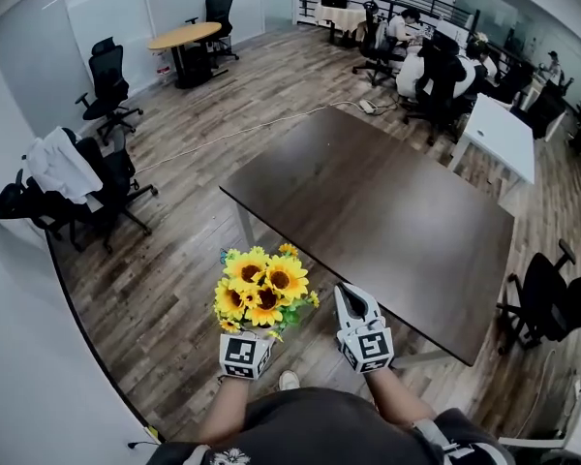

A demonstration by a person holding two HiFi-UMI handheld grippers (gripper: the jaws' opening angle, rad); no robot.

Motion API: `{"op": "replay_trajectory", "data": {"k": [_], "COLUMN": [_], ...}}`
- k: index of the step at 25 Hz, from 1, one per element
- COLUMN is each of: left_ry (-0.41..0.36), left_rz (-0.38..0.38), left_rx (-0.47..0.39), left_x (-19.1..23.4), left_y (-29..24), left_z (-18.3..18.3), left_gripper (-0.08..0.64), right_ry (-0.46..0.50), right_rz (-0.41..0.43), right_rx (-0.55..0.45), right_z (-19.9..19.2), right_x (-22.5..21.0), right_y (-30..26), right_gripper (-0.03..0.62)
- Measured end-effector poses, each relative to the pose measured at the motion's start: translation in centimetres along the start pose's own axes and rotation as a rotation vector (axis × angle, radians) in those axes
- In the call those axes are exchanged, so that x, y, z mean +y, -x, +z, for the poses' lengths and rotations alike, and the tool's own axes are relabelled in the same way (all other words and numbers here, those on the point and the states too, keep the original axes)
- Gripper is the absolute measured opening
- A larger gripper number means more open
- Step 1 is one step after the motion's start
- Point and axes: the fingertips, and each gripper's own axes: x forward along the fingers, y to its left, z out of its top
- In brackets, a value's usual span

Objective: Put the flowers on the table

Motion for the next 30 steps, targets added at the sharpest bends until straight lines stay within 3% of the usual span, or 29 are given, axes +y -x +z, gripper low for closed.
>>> {"op": "replay_trajectory", "data": {"k": [9,19,30], "left_ry": [-0.003,0.0,-0.015], "left_rz": [-0.056,-0.101,-0.152], "left_rx": [-0.016,0.009,0.04], "left_x": [1.2,0.8,-0.4], "left_y": [-1.9,-6.3,-17.0], "left_z": [-0.1,-1.6,-1.1], "left_gripper": [0.552,0.554,0.552], "right_ry": [0.001,-0.028,-0.058], "right_rz": [-0.072,-0.106,-0.138], "right_rx": [0.018,0.032,0.019], "right_z": [0.0,-1.5,-2.0], "right_x": [-0.3,-3.7,-13.1], "right_y": [-1.1,-3.0,-7.6], "right_gripper": [0.023,0.025,0.023]}}
